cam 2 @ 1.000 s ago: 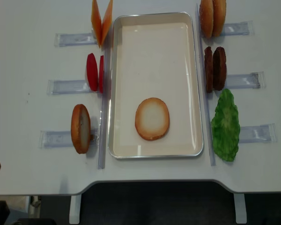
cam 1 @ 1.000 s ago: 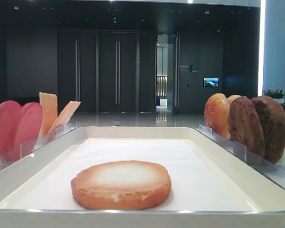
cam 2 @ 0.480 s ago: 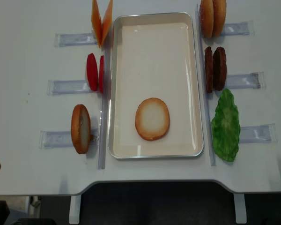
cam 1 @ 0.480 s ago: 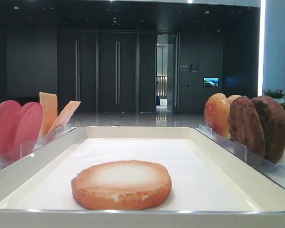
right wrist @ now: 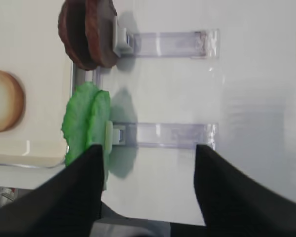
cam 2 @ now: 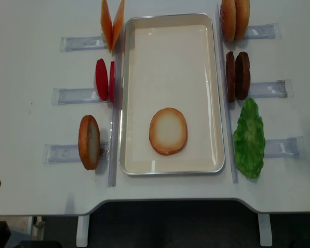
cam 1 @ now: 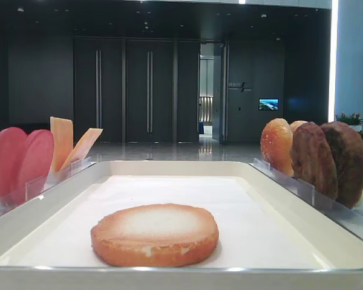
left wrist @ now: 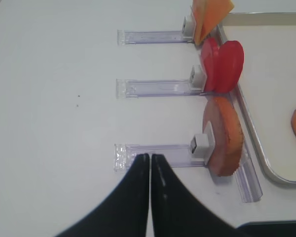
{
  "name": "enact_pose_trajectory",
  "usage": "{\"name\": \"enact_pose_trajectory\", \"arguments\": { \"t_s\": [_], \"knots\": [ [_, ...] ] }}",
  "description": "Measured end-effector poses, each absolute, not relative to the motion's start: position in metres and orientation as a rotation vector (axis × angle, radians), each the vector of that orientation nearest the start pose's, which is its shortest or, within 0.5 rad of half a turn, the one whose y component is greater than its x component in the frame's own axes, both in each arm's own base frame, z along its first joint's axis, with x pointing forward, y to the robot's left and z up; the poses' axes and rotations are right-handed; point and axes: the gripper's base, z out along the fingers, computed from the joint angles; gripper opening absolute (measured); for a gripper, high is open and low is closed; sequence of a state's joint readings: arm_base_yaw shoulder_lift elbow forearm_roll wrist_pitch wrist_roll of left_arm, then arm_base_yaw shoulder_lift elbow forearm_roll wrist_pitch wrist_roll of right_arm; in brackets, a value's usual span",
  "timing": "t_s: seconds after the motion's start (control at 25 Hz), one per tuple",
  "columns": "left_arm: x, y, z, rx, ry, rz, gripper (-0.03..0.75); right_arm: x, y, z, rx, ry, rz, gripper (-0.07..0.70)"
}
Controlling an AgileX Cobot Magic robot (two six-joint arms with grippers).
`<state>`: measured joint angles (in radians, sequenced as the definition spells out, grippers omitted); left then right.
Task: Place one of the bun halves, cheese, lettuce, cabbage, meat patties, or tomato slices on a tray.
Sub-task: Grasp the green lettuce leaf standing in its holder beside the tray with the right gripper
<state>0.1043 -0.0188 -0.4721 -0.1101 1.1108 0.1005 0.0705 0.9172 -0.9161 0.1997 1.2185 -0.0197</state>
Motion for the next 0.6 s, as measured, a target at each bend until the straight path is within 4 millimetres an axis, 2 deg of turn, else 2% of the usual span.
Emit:
{"name": "enact_pose_trajectory", "arguments": {
  "t_s": [0.16,0.6],
  "knots": [
    [-0.006,-0.0096,0.2658,0.004,2.098,-0.01,0.0,0.1545,0.0282,0.346,-0.105,2.667,0.289,0.399],
    [-0.006,-0.0096,0.2658,0.004,2.098,-0.01,0.0,0.155,0.0274,0.3476,-0.072,2.666,0.284,0.399]
  ]
}}
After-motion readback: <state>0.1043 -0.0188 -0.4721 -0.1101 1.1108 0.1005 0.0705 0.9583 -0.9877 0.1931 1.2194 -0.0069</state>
